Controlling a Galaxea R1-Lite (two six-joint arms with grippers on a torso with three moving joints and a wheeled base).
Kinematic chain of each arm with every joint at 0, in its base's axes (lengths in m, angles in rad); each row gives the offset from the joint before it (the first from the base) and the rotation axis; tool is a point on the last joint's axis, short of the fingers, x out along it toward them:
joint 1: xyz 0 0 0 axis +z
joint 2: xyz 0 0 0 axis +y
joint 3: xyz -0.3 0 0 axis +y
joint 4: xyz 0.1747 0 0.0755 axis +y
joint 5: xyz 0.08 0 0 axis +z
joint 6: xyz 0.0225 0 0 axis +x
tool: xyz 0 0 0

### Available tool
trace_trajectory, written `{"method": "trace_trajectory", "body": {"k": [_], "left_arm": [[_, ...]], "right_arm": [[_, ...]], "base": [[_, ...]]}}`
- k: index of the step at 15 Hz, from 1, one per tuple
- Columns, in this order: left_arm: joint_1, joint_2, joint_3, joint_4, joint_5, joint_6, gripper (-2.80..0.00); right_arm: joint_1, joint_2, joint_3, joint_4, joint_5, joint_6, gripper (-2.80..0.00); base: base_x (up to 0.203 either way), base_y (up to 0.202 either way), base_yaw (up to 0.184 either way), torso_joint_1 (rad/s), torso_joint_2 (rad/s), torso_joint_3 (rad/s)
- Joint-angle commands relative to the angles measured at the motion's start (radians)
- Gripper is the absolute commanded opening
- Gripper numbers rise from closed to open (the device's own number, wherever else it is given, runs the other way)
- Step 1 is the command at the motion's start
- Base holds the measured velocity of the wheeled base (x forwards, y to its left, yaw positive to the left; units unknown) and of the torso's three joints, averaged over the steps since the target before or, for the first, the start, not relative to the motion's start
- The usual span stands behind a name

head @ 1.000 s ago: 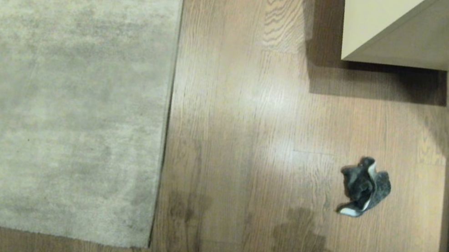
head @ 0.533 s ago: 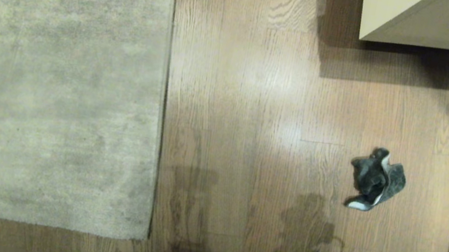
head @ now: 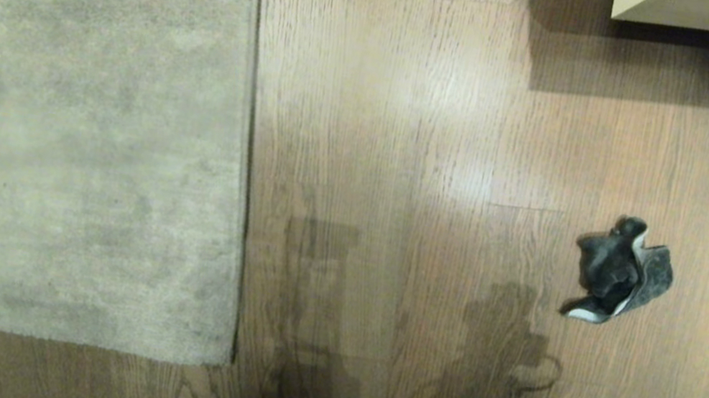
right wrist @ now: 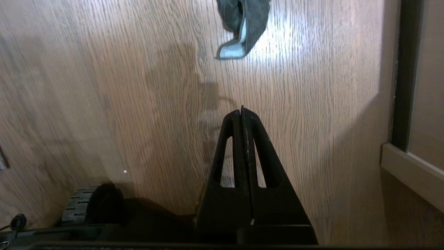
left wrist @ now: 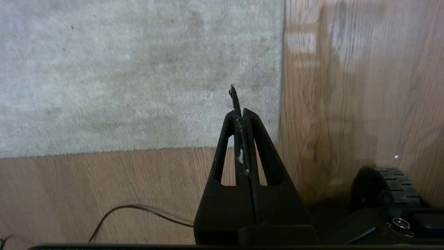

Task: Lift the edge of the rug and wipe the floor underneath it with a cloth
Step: Pick up the rag

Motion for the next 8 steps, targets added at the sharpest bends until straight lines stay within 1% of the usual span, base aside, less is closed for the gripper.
{"method": "trace_trajectory", "body": {"k": [1, 5, 8], "left_arm": [[0.000, 0.001, 0.000, 0.000, 0.000, 0.000, -2.80], [0.000, 0.001, 0.000, 0.000, -0.003, -0.001, -2.80], [0.000, 0.000, -0.001, 0.000, 0.000, -0.001, -2.80]], "right_arm": [[0.000, 0.002, 0.000, 0.000, 0.000, 0.000, -2.80], [0.000, 0.002, 0.000, 0.000, 0.000, 0.000, -2.80], [0.000, 0.002, 0.000, 0.000, 0.000, 0.000, -2.80]], "base": [[0.000, 0.000, 0.000, 0.005, 0.00, -0.203], [0.000, 0.000, 0.000, 0.003, 0.00, -0.196], [0.000, 0.000, 0.000, 0.003, 0.00, -0.093]]}}
